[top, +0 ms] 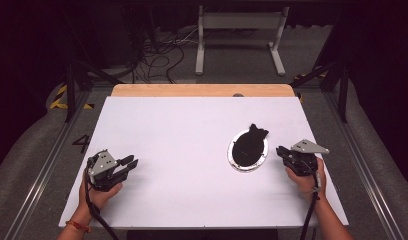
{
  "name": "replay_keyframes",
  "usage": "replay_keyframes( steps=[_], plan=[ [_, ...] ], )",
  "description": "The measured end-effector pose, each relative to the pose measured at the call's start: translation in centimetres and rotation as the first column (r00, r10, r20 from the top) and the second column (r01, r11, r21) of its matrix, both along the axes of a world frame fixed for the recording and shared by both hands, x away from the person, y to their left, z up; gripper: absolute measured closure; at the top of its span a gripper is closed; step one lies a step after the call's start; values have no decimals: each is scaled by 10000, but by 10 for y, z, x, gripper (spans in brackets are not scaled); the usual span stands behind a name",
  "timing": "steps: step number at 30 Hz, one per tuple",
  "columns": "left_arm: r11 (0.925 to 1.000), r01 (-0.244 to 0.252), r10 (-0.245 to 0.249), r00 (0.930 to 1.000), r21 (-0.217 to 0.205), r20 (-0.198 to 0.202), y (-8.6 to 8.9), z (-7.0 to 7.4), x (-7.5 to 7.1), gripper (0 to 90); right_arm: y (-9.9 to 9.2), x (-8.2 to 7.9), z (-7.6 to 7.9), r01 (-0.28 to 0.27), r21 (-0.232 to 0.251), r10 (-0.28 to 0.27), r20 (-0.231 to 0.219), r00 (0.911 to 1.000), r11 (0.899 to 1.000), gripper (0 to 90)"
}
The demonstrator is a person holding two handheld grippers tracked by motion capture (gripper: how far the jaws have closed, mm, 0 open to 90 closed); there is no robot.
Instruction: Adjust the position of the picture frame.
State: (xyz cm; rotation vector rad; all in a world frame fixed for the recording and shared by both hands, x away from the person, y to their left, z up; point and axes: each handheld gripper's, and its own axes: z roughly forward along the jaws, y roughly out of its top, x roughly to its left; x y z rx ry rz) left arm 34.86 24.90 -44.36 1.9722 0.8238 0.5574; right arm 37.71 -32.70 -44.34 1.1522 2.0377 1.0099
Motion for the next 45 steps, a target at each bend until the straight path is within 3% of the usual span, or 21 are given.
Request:
replay_keyframes(
  steps=[2, 5, 10, 18, 23, 27, 34, 39, 45],
  plan=[
    [9998, 157, -155, 9998, 145, -148, -3, 0, 3, 900, 3, 4, -1, -120, -33, 119, -154, 9998, 9999, 890],
    [9985, 341, -331, 9992, 425, -232, -10, 1, 8, 900, 7, 9, 0, -180, -164, 176, -256, 9995, 9997, 894],
    [9973, 612, -598, 9976, 418, -336, -24, 4, 19, 900, 17, 21, -7, -61, -715, 28, -464, 9989, 9974, 900],
    [9947, 983, -971, 9944, 299, -410, -44, 8, 33, 900, 15, 43, -1, 381, 19, -379, -712, 9967, 9993, 900],
    [9917, 1204, -1184, 9919, 444, -458, -54, 7, 41, 900, 19, 52, -9, 453, -179, -467, -867, 9951, 9988, 900],
    [9896, 1297, -1265, 9905, 619, -536, -58, 4, 43, 900, 22, 54, -12, 453, -447, -493, -936, 9944, 9980, 900],
    [9888, 1379, -1342, 9888, 565, -651, -56, 2, 42, 900, 23, 59, -13, 460, -693, -523, -923, 9944, 9965, 900],
    [9866, 1499, -1453, 9867, 637, -722, -58, 0, 41, 900, 22, 65, -11, 519, -410, -560, -1062, 9928, 9978, 900],
    [9851, 1611, -1563, 9847, 607, -765, -59, 0, 40, 900, 22, 71, -13, 539, -487, -588, -1070, 9925, 9974, 900]
  ],
)
